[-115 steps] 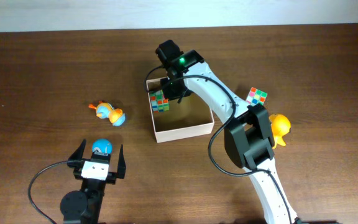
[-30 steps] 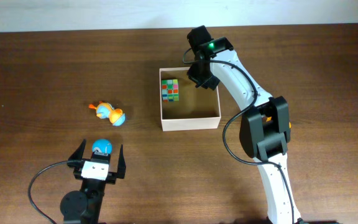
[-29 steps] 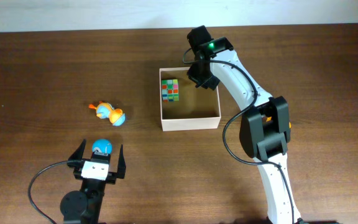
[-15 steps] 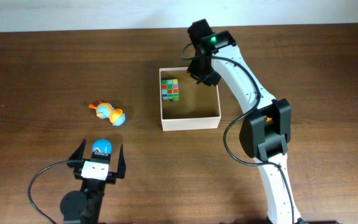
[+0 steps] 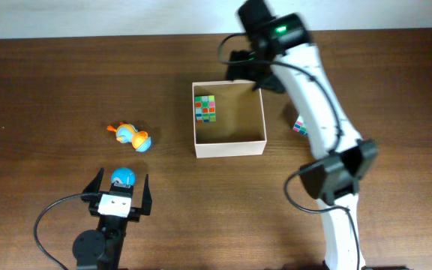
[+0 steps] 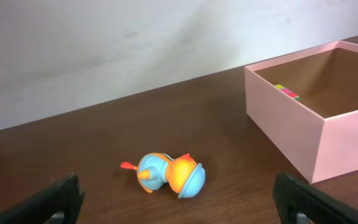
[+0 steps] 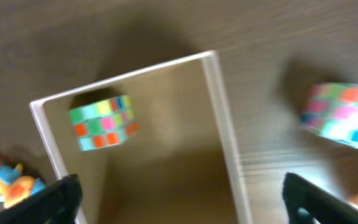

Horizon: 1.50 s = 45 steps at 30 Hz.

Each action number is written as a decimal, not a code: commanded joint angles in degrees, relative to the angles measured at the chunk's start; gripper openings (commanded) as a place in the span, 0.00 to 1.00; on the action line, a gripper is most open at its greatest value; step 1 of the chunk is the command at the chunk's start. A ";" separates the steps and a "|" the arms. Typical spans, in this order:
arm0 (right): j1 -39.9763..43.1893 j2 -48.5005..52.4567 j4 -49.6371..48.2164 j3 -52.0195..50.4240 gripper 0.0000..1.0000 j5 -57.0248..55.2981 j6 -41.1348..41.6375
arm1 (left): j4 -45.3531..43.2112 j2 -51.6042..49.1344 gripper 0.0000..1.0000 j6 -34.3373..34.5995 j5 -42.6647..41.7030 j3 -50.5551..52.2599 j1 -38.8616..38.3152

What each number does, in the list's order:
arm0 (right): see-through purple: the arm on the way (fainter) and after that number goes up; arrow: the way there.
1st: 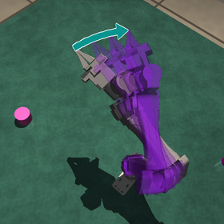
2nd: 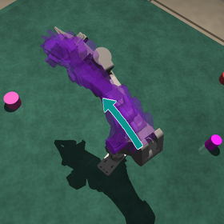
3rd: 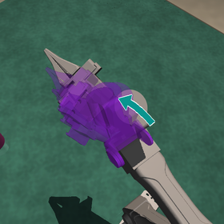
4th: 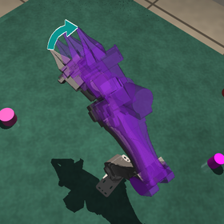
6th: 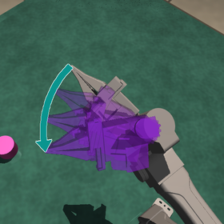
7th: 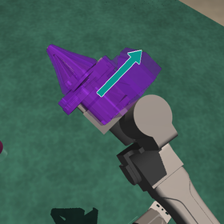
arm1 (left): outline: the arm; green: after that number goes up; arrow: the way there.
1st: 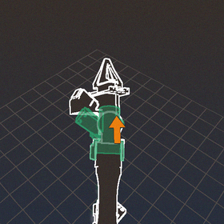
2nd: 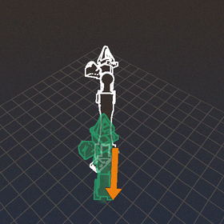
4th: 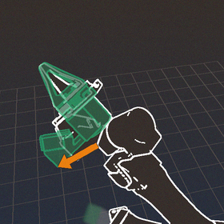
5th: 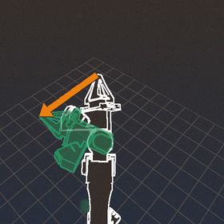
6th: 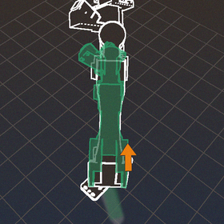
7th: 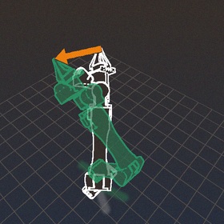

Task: Pack container
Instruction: 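Move the right gripper back to the remaining Rubik's cube, then lower and close the right gripper on the second Rubik's cube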

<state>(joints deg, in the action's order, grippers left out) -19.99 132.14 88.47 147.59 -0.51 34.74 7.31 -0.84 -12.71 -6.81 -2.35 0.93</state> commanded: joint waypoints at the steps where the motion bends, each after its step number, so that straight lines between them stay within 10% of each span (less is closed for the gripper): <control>1: 6.40 -4.44 2.80 1.75 0.99 -4.26 -3.04 | -0.13 0.50 0.99 -0.66 0.44 0.39 0.35; 11: 17.88 -4.15 7.02 -6.32 0.99 0.48 -3.04 | -0.15 0.50 0.99 -0.66 0.44 0.39 0.35; 45: 17.44 -4.15 -19.63 -43.50 0.89 0.92 -3.48 | -0.13 0.50 0.99 -0.66 0.44 0.39 0.35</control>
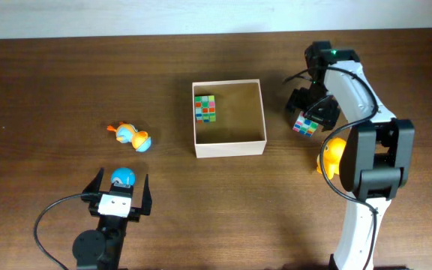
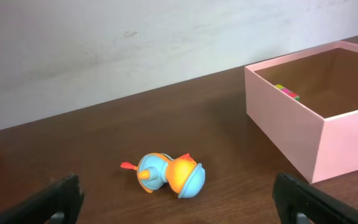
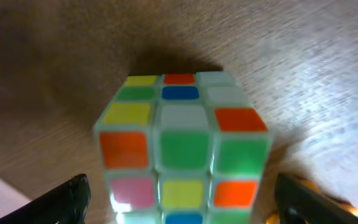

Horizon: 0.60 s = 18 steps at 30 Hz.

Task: Pack container
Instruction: 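Lower and close the right gripper on the second Rubik's cube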

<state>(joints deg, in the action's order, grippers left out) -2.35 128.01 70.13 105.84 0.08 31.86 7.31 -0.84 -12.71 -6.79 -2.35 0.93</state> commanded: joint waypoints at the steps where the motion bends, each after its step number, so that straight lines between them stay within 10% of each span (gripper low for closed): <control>1: -0.20 -0.02 -1.90 -2.19 0.89 0.33 -0.59 | -0.13 0.50 0.99 -0.66 0.42 0.39 0.35; 18: -0.20 -0.02 -7.82 -3.69 0.66 0.33 -4.96 | -0.13 0.50 0.99 -0.66 0.42 0.39 0.35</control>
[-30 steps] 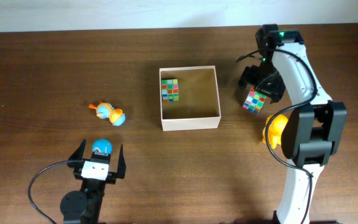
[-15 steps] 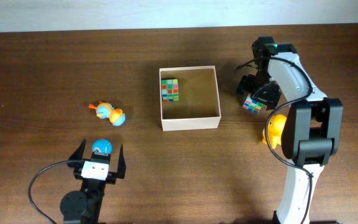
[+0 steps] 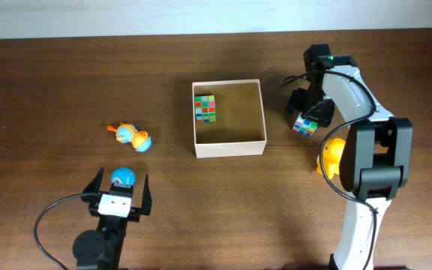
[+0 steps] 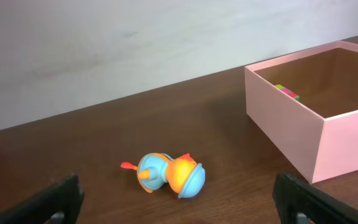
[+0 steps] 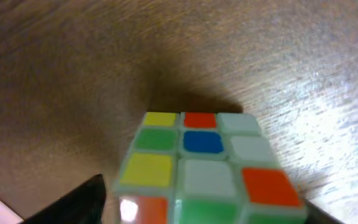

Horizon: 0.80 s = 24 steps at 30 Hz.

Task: Pack container
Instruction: 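Lower and close the right gripper on the second Rubik's cube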

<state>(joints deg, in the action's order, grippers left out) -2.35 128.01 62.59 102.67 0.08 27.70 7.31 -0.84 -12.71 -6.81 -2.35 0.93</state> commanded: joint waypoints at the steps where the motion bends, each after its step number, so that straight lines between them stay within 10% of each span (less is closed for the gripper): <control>1: -0.20 -0.02 -0.33 -0.52 0.63 0.33 -0.94 | -0.13 0.50 0.99 -0.66 0.44 0.39 0.35; 24: -0.20 -0.07 1.88 5.49 0.56 1.05 -7.85 | -0.15 0.50 0.99 -0.66 0.44 0.39 0.35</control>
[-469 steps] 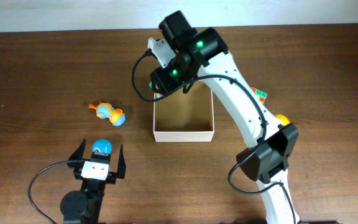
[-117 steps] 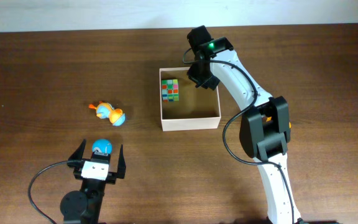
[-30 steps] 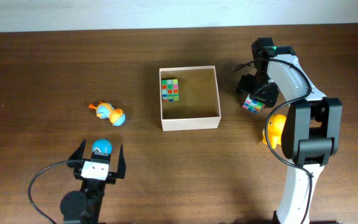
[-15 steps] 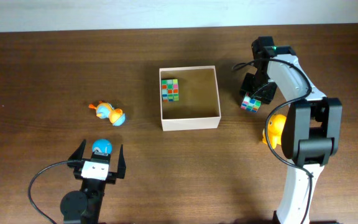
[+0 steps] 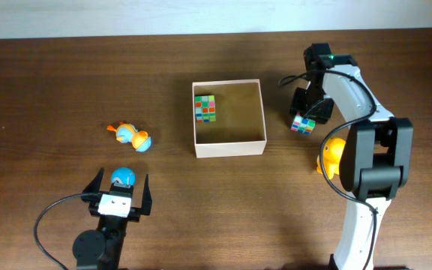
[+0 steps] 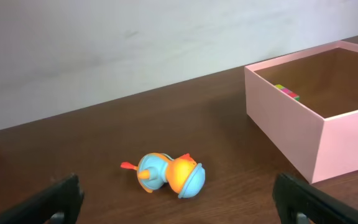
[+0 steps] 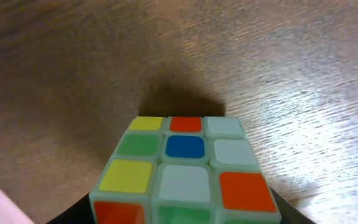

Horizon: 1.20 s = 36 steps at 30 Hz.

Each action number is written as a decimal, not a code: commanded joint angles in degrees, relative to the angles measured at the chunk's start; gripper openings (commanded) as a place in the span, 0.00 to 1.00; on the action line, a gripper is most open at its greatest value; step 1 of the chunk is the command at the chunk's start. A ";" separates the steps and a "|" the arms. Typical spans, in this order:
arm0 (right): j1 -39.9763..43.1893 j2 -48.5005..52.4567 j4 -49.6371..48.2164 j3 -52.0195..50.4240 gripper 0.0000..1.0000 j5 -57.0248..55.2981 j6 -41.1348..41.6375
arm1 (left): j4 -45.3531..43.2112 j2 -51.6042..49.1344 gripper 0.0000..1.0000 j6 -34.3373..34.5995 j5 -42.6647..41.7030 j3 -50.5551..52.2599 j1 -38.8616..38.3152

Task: Pack container
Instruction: 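Lower and close the right gripper on the second Rubik's cube, then lift the second cube and carry it over the box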

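The pink open box (image 5: 229,148) stands mid-table with one colour cube (image 5: 205,107) inside at its left; the box (image 6: 303,134) also shows in the left wrist view. A second colour cube (image 5: 301,124) lies on the table right of the box. My right gripper (image 5: 304,118) is down over it, shut on the cube (image 7: 182,168), dark fingers (image 7: 79,213) pressed to both its sides. A blue-orange duck toy (image 5: 132,136) lies left of the box, ahead of my left gripper (image 6: 179,200), which is open and holds nothing.
An orange toy (image 5: 331,155) lies near the right arm, partly hidden by it. A small blue ball toy (image 5: 122,178) sits between the left fingers in the overhead view and does not show in the left wrist view. A pale wall (image 6: 135,43) borders the table's far edge.
My right gripper's fingers stood wide of the second cube and are now tight against its sides. The cube has shifted slightly toward the box. The left arm, duck and box are unchanged.
At first my right gripper hung open over the box's far edge, one cube inside it. Then it was open over the second cube on the table to the right, then lower around it, and now it is shut on that cube. The left arm never moved.
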<state>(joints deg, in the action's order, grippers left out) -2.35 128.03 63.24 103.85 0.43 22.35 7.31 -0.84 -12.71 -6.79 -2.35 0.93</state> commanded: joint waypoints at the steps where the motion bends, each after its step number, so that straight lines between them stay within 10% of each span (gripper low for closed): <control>1: -0.17 -0.09 1.95 5.49 0.56 0.66 -2.69 | -0.13 0.50 0.99 -0.66 0.42 0.39 0.35; 24: -3.56 -0.17 20.52 43.06 0.56 30.73 -20.74 | -0.13 0.50 0.99 -0.66 0.42 0.39 0.35; 36: -17.16 -0.04 19.69 40.98 0.56 18.03 -19.78 | -0.13 0.50 0.99 -0.66 0.42 0.39 0.35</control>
<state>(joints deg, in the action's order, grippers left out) -16.69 128.20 83.70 145.86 24.91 1.37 7.31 -0.84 -12.71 -6.79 -2.35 0.93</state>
